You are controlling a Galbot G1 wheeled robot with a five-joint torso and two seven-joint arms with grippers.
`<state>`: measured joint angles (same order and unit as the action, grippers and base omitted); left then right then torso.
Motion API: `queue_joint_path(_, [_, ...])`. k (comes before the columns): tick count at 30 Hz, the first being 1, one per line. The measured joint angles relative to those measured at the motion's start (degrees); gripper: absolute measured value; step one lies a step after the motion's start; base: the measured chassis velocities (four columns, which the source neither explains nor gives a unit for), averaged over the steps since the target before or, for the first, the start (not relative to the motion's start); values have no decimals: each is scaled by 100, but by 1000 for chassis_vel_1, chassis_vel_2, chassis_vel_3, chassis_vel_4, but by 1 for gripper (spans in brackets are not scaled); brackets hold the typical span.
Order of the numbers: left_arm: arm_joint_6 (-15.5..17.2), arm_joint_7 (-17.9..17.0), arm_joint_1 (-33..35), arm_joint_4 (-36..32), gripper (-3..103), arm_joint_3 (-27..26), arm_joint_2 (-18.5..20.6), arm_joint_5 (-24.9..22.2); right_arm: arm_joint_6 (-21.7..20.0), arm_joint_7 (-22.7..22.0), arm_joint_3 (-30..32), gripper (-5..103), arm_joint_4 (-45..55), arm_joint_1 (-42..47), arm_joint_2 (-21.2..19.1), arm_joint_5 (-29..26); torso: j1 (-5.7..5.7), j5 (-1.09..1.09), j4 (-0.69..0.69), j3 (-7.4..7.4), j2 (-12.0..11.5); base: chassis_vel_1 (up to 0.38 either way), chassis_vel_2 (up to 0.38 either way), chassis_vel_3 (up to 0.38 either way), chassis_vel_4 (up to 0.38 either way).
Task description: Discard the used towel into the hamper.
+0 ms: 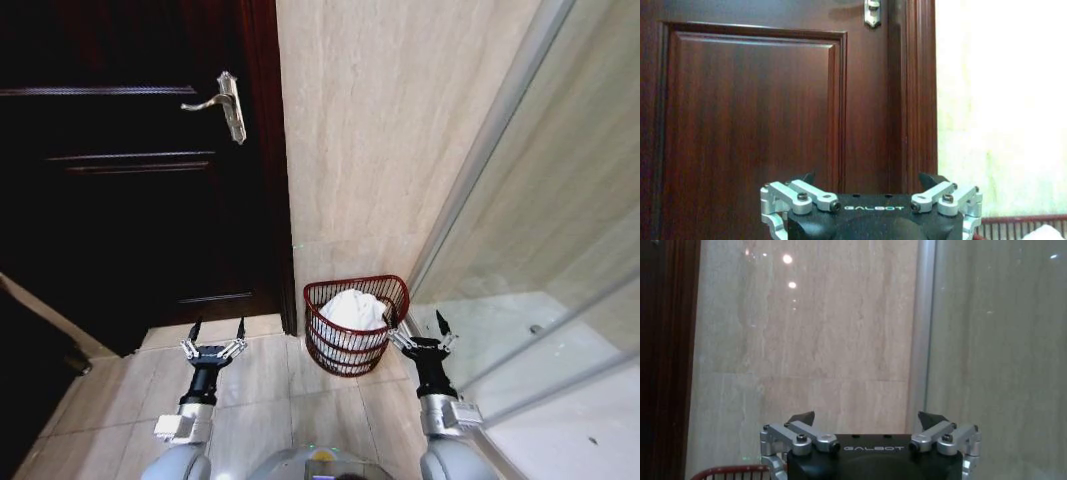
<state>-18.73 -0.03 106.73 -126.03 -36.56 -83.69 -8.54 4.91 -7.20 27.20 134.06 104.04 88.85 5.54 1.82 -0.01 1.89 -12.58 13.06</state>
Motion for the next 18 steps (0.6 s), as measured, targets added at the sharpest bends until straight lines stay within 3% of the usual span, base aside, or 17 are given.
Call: queue_joint_path(18, [-16, 11, -47, 73, 100, 9, -7, 38, 240, -8, 30, 100, -204, 120, -8, -11, -116, 1, 1, 315, -431, 146, -144, -144, 141])
